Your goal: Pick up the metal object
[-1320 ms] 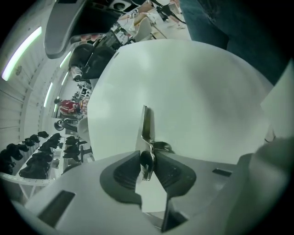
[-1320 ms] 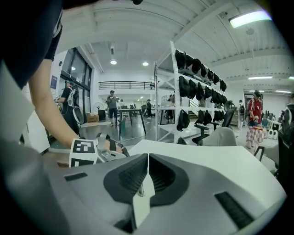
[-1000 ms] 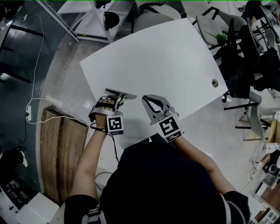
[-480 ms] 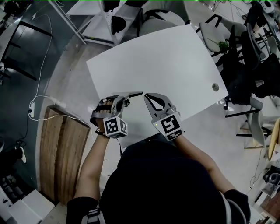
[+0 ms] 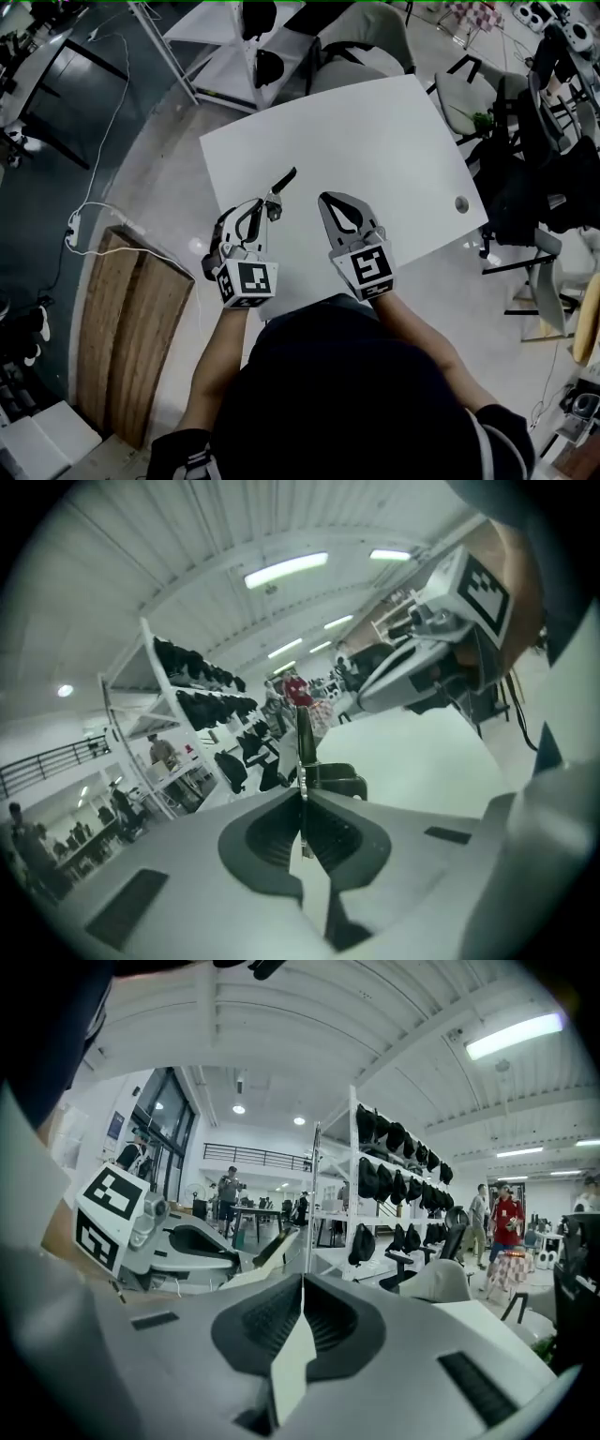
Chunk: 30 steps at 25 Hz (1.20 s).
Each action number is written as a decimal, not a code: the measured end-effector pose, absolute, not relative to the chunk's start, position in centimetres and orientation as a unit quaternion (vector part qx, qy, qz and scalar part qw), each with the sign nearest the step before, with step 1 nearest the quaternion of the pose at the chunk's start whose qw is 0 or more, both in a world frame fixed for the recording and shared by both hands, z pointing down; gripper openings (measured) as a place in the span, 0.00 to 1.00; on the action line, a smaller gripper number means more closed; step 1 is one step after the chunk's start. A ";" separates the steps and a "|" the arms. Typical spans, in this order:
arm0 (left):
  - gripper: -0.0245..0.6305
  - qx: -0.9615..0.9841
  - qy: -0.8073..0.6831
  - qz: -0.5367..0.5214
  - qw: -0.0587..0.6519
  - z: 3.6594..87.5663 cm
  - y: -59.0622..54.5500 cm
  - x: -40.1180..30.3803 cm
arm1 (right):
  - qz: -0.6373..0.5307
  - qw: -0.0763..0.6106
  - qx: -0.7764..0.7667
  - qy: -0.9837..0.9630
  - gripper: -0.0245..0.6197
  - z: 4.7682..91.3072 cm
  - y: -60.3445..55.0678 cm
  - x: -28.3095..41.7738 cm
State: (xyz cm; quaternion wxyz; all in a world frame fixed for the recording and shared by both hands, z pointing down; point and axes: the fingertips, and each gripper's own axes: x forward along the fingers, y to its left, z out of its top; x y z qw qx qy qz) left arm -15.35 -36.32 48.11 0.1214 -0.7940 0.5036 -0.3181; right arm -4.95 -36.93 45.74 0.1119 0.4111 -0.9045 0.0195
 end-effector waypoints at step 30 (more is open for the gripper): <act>0.07 -0.740 0.661 -0.026 0.123 28.4 -34.5 -19.1 | -0.093 -0.034 0.403 -0.910 0.08 29.6 -38.0 -7.4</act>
